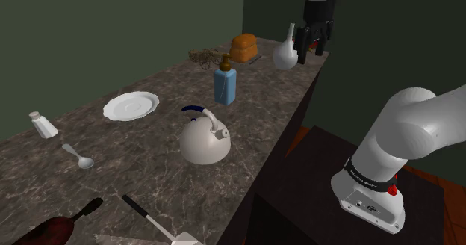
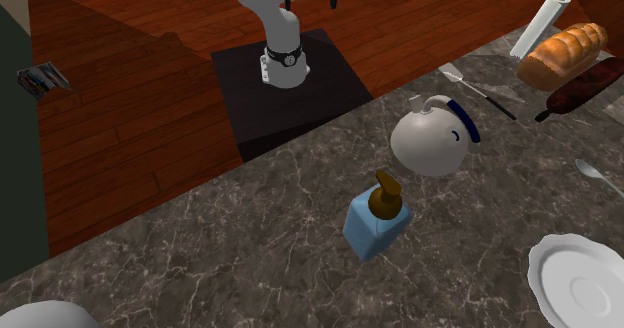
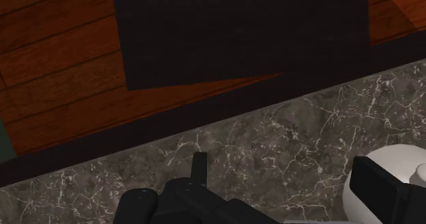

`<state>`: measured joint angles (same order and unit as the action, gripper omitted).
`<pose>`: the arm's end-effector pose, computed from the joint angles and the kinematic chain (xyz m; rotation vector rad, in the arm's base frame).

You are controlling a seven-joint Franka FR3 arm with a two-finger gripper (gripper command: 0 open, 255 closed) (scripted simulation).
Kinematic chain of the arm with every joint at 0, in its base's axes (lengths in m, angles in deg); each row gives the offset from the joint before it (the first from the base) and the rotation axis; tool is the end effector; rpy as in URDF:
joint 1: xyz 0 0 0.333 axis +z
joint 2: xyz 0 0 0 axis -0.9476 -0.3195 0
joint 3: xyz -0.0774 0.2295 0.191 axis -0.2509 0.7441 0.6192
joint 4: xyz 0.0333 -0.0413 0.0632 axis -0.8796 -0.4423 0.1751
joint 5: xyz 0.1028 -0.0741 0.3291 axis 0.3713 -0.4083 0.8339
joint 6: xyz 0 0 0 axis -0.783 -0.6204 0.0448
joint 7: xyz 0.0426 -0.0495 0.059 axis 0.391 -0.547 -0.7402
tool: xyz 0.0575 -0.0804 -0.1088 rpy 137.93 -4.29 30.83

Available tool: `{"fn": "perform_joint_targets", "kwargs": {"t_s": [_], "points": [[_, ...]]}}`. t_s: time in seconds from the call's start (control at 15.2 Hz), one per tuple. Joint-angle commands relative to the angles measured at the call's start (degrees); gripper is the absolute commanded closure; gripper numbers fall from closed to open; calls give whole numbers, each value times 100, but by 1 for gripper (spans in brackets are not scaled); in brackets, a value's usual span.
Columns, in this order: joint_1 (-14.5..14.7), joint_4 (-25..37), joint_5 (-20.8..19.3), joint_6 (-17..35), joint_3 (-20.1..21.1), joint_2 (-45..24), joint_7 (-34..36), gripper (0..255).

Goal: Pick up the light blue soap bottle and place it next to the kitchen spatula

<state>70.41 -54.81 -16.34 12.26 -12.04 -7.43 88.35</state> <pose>0.2637 -0.0063 0.5170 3.0676 -0.2389 -0.1490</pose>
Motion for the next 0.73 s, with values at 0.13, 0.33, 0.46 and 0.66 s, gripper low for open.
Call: {"fn": "perform_joint_targets", "kwargs": {"t_s": [0.13,0.33,0.46,0.66], "points": [[-10,155,15,311,-7,-419,27,0],[-22,443,36,729,-20,-1054,63,0],[-30,671,52,974,-27,-1480,83,0],[-38,1066,76,1288,-40,-2119,110,0]]}}
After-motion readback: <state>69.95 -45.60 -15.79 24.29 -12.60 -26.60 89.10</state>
